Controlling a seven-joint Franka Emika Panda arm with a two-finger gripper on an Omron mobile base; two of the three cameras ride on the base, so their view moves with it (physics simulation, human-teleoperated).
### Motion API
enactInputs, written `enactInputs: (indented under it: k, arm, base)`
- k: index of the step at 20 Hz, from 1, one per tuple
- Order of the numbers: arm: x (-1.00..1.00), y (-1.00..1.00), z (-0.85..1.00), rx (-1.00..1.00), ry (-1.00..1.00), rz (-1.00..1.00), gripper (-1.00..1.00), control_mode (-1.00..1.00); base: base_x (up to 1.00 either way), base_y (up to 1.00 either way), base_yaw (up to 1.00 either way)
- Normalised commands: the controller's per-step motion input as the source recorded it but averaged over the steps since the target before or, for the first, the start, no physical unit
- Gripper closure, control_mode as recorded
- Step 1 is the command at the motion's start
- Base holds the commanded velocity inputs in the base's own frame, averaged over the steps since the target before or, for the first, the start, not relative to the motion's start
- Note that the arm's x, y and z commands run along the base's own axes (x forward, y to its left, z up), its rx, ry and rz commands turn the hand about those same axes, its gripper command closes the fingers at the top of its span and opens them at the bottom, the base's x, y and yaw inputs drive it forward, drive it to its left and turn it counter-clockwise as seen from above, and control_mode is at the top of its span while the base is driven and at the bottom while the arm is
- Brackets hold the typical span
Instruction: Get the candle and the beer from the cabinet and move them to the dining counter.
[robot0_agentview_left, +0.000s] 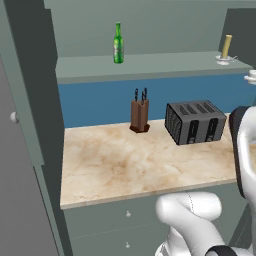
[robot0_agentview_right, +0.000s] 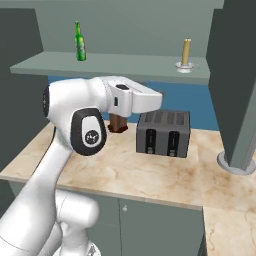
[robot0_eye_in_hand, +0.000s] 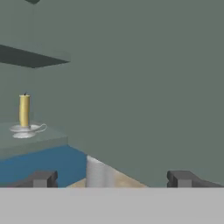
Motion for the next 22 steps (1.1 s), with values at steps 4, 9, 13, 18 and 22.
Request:
enactInputs:
  k: [4, 9, 13, 18, 22]
  arm:
    - [-0.24, 0.5, 0.17, 0.02, 0.09, 0.19, -1.0, -1.0]
    - [-0.21, 0.49, 0.18, 0.04, 0.04, 0.14, -1.0, -1.0]
    - [-0.06, 0.23, 0.04, 0.05, 0.0, 0.12, -1.0, -1.0]
    - [0.0, 0.0, 0.0, 0.01, -0.01, 0.11, -1.0, -1.0]
    - [0.08, 0.02, 0.0, 0.01, -0.03, 0.13, -1.0, -1.0]
  base:
    - [0.0, 0.0, 0.0]
    - [0.0, 0.0, 0.0]
    - [0.0, 0.0, 0.0]
    - [0.0, 0.0, 0.0]
    - [0.0, 0.0, 0.0]
